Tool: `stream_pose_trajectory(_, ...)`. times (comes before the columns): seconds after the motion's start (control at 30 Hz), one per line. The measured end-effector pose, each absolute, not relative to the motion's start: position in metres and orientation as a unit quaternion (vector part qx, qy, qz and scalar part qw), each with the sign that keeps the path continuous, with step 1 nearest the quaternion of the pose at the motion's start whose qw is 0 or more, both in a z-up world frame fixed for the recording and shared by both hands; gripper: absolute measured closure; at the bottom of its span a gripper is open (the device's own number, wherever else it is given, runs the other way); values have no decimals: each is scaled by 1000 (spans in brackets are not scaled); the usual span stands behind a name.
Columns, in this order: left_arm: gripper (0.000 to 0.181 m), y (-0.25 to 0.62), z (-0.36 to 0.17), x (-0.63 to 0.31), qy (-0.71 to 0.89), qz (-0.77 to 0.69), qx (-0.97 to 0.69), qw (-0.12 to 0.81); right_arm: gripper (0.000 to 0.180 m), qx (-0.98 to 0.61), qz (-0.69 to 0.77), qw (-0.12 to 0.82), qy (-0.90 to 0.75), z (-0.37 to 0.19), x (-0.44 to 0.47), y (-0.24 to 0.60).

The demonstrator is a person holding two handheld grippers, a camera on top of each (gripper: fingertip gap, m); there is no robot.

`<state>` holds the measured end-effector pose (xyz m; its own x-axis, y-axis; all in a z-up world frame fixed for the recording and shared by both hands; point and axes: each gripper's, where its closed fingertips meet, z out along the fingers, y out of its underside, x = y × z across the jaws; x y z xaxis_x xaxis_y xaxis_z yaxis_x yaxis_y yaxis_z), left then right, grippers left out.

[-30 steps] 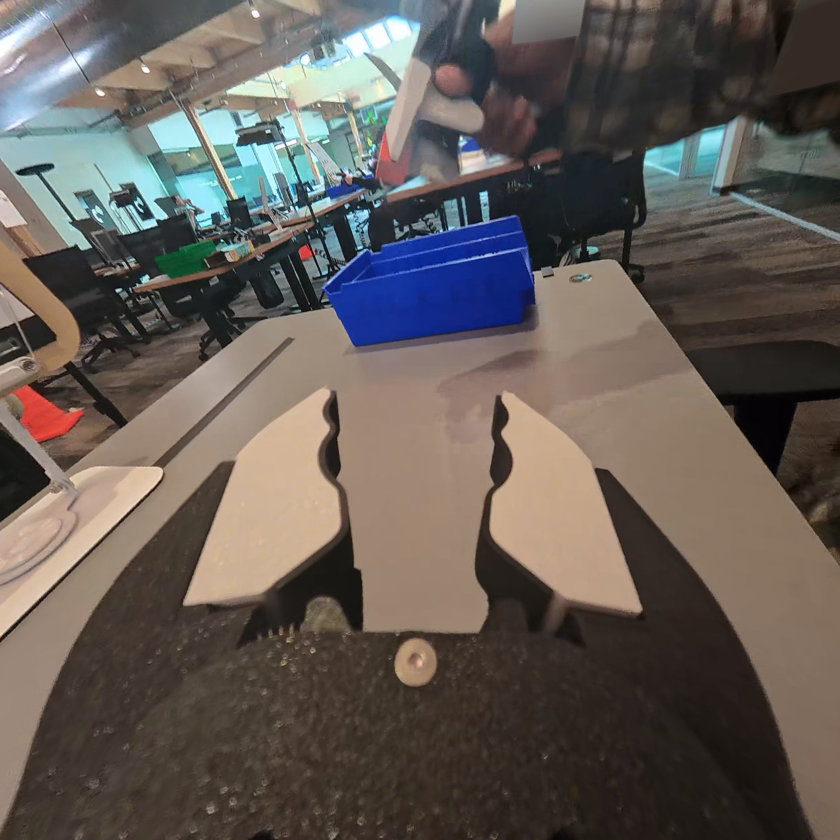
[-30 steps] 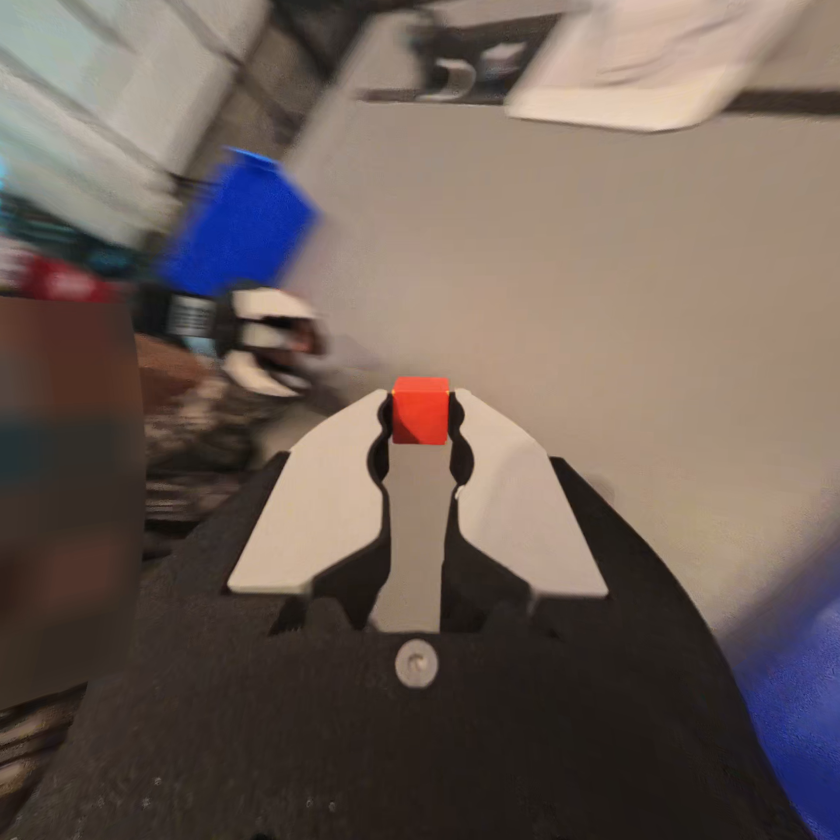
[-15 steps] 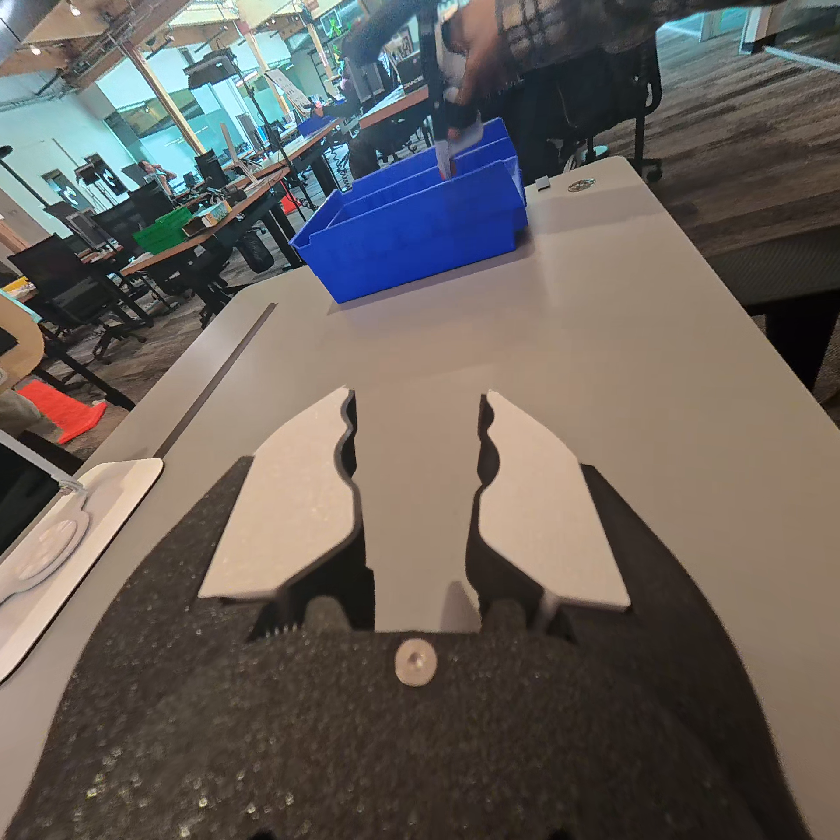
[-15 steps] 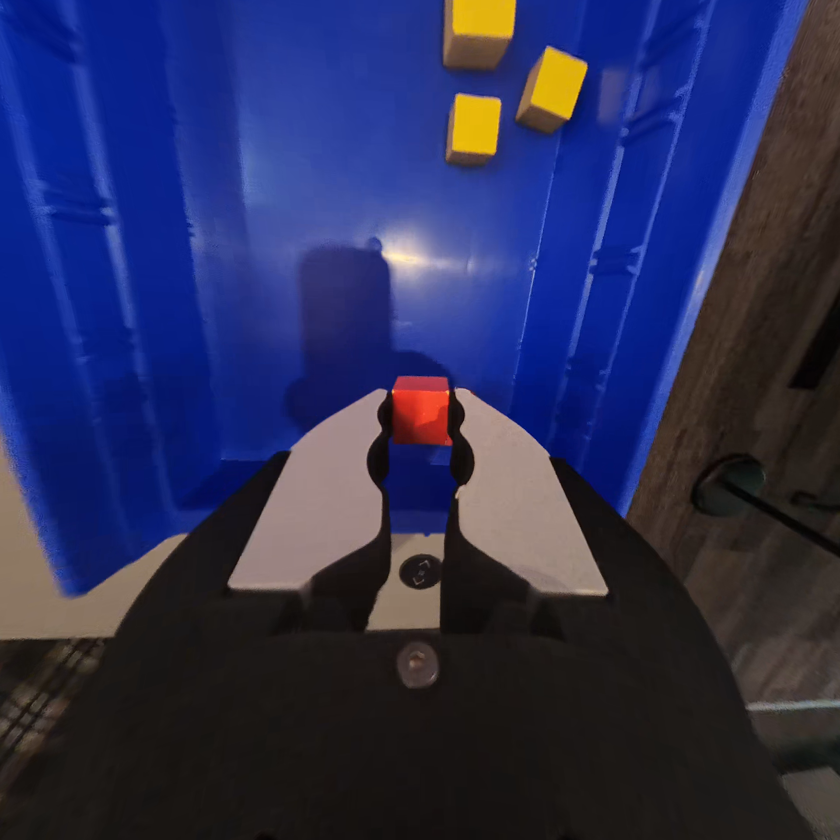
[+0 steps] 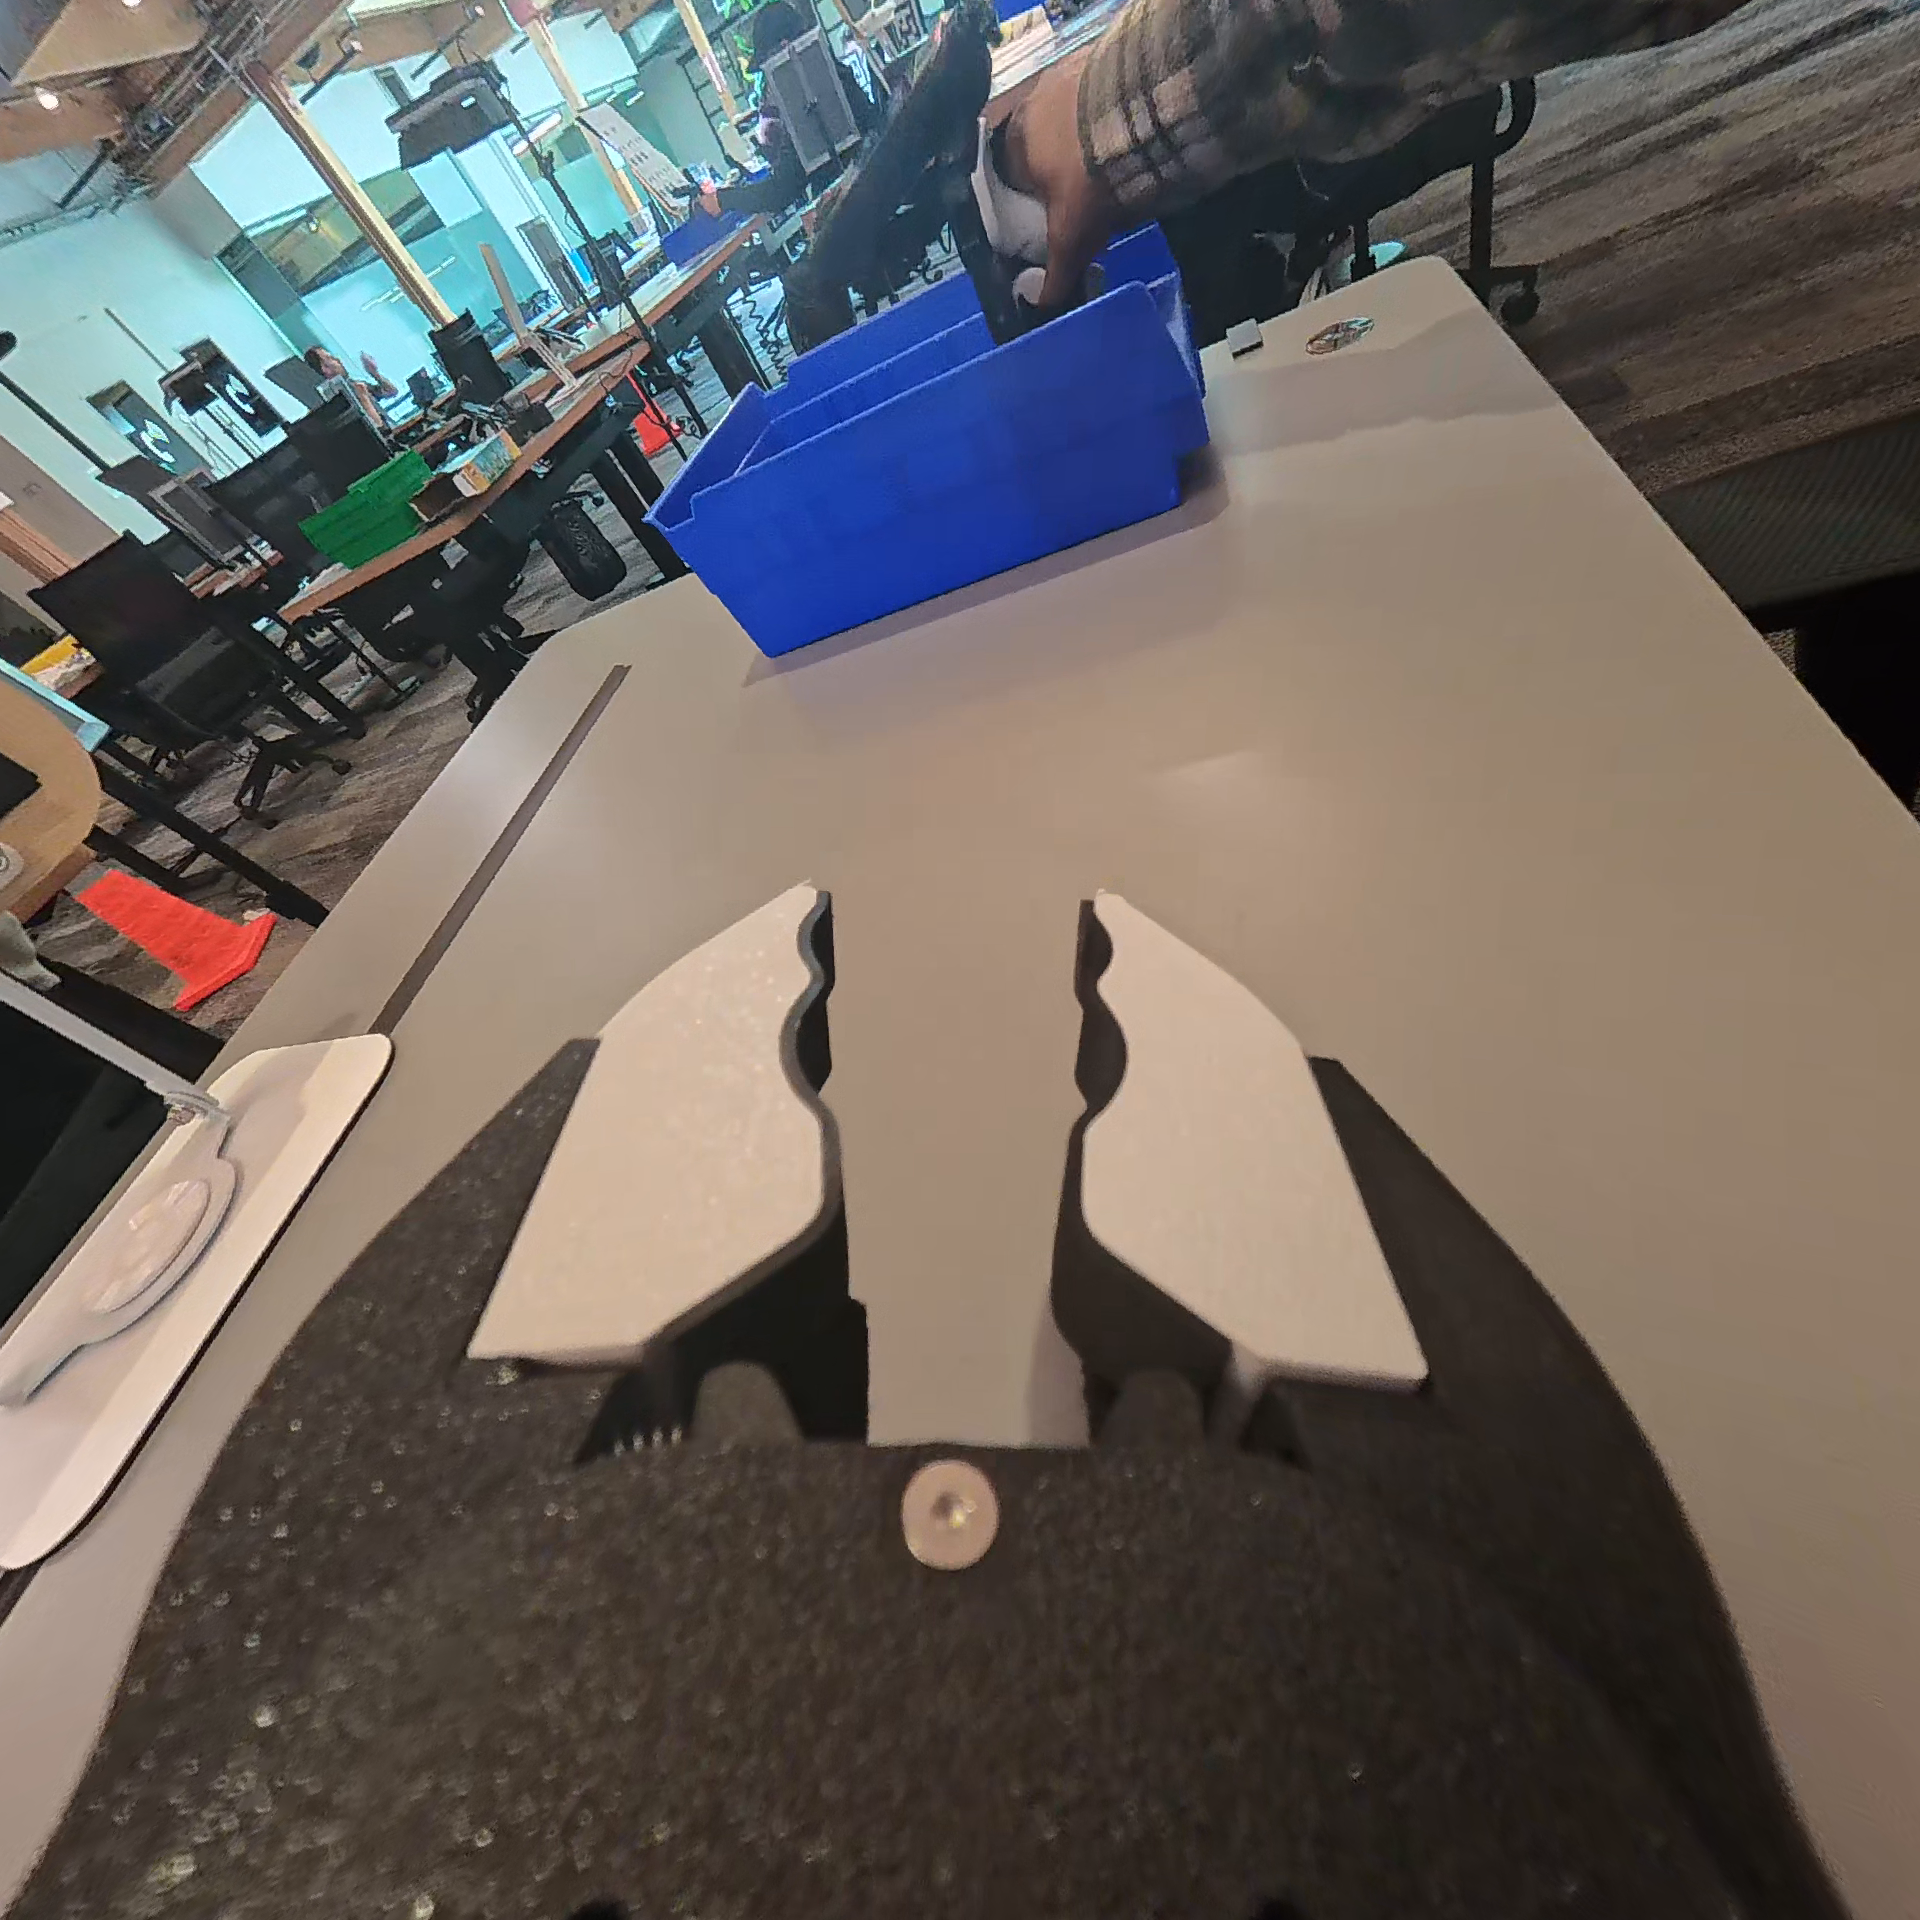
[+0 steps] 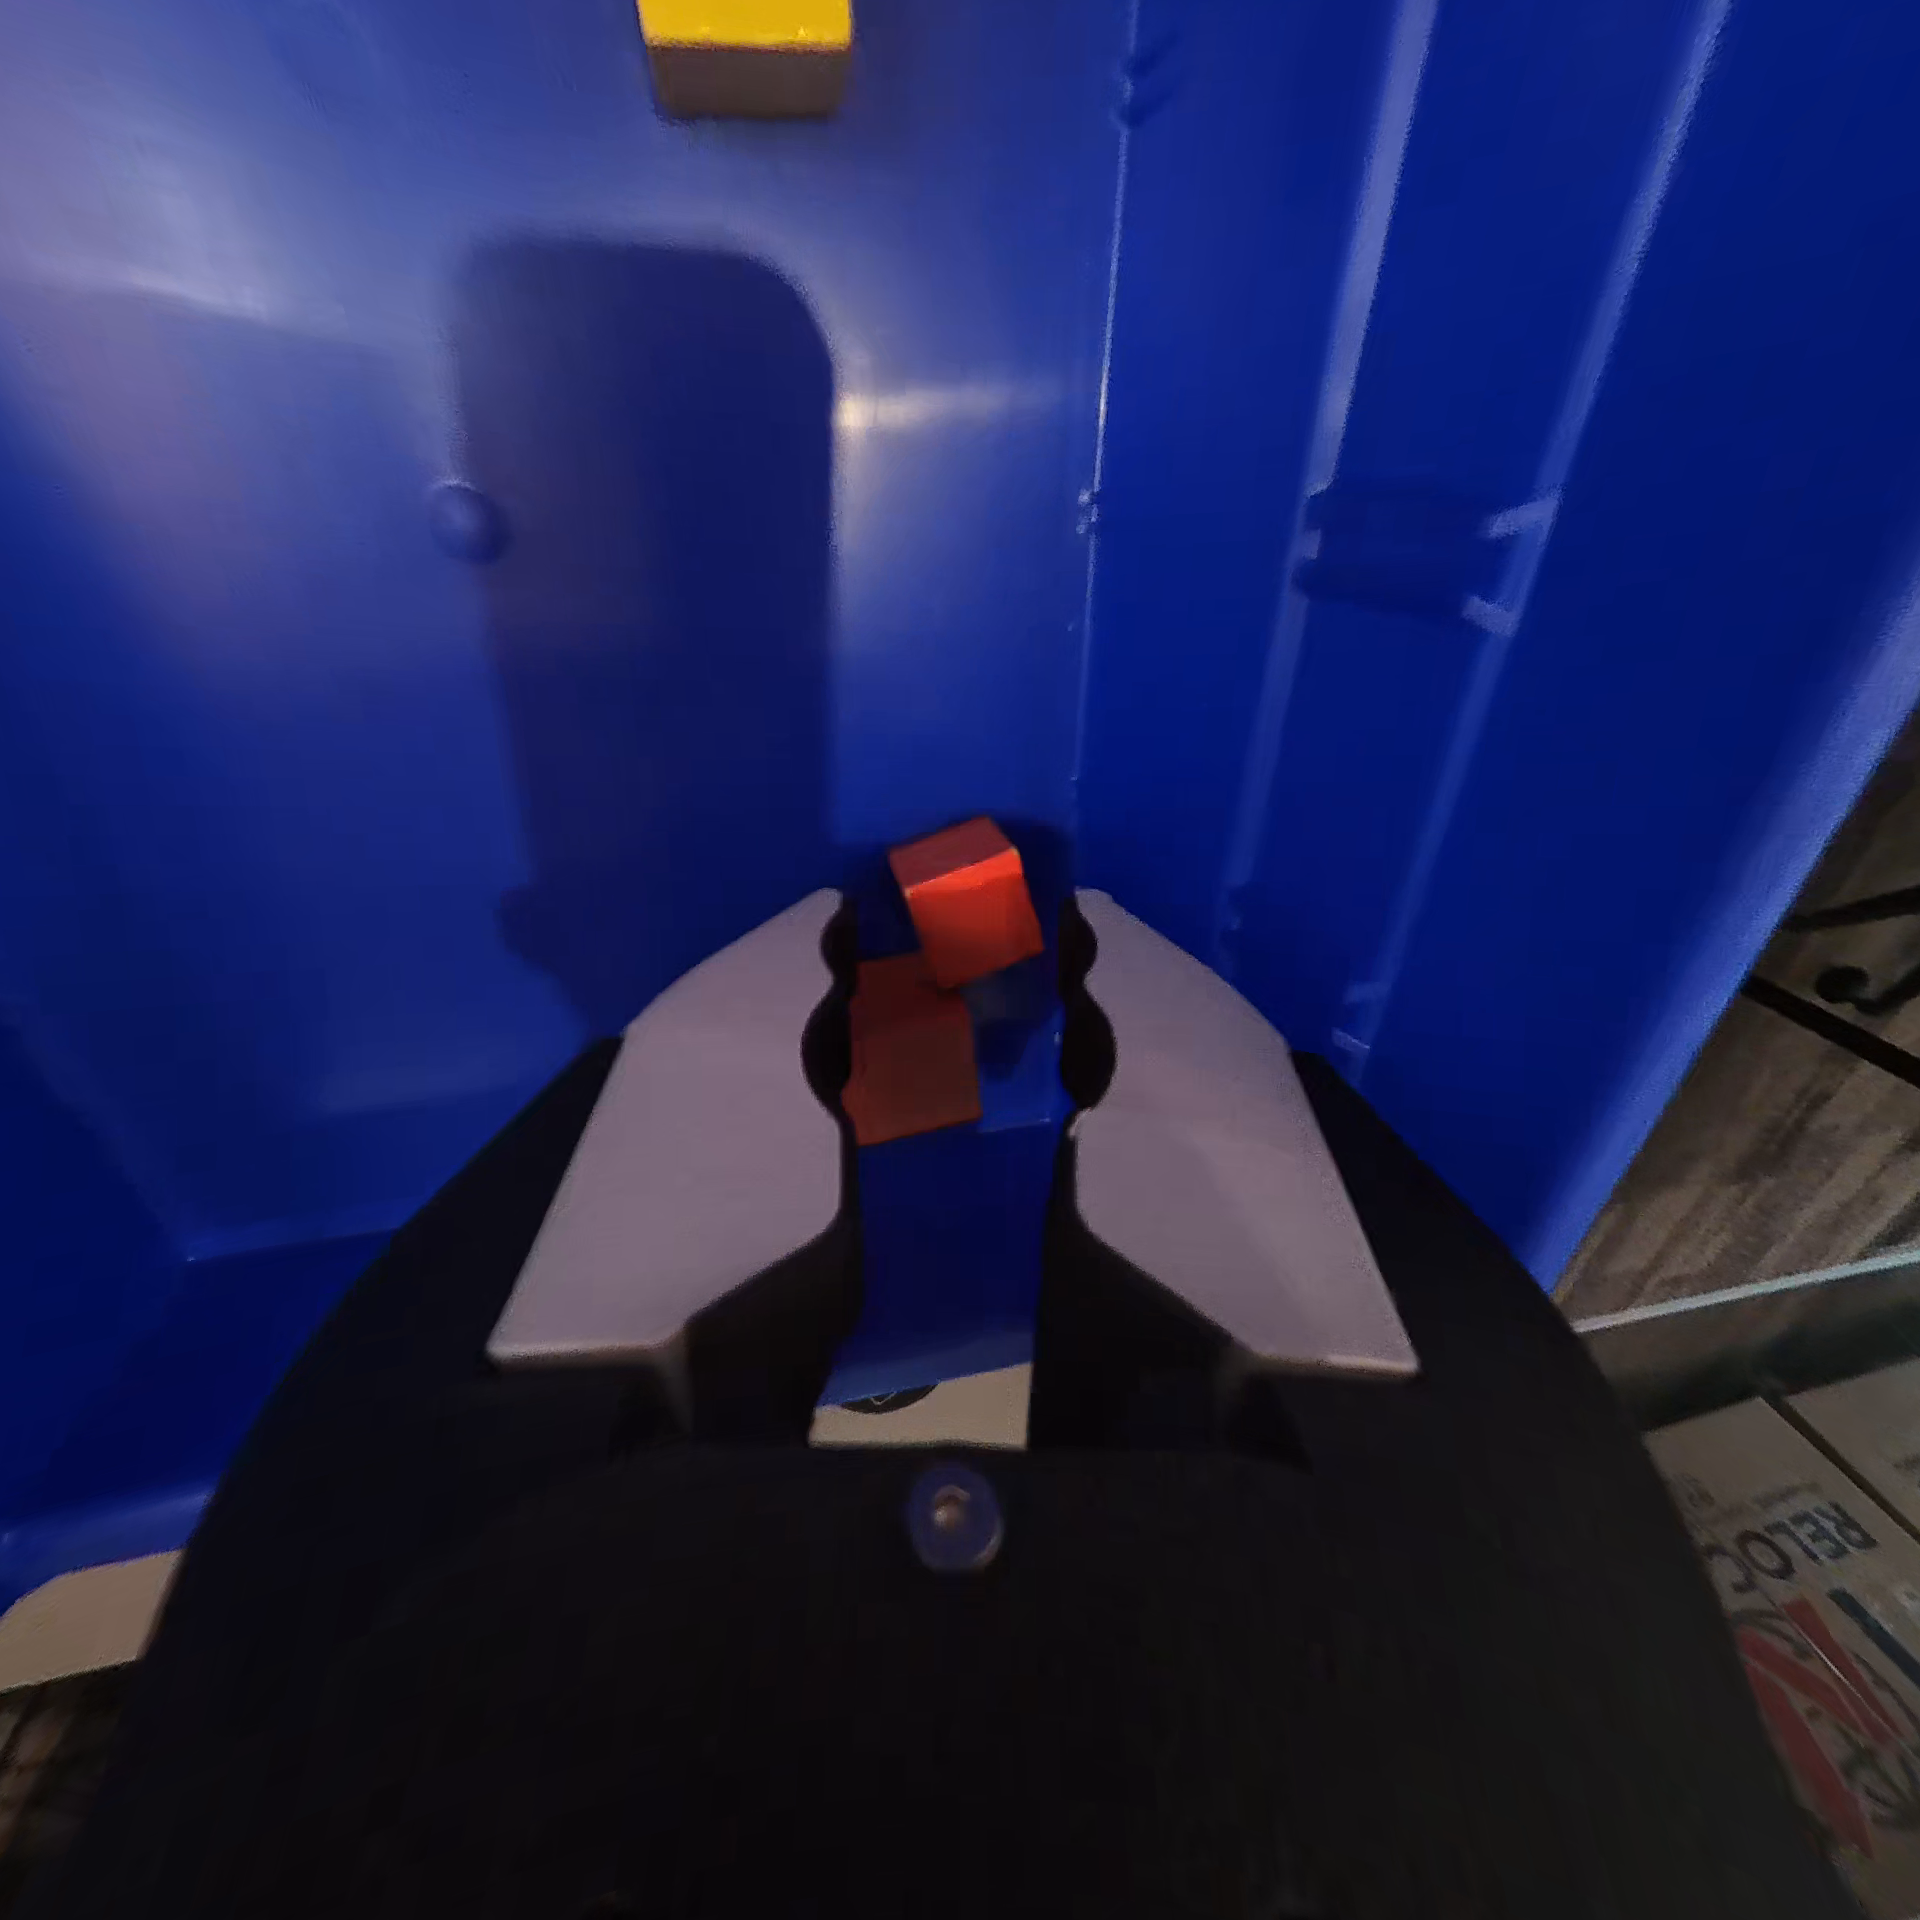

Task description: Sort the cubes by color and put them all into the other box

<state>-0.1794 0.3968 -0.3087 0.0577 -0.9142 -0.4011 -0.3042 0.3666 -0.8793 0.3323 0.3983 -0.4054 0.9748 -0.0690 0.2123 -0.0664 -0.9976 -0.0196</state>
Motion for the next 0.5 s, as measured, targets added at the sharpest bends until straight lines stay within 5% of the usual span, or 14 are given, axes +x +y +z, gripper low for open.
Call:
stream_pose_trajectory(0.23, 137, 399, -308, -180, 618, -288, -492, 542, 142, -995, -92, 39, 9, -348, 307, 410)
stream_pose_trajectory(0.5, 136, 402, -309, -180, 617, -281, -497, 542, 114, -955, -59, 259, -133, -198, 188, 473)
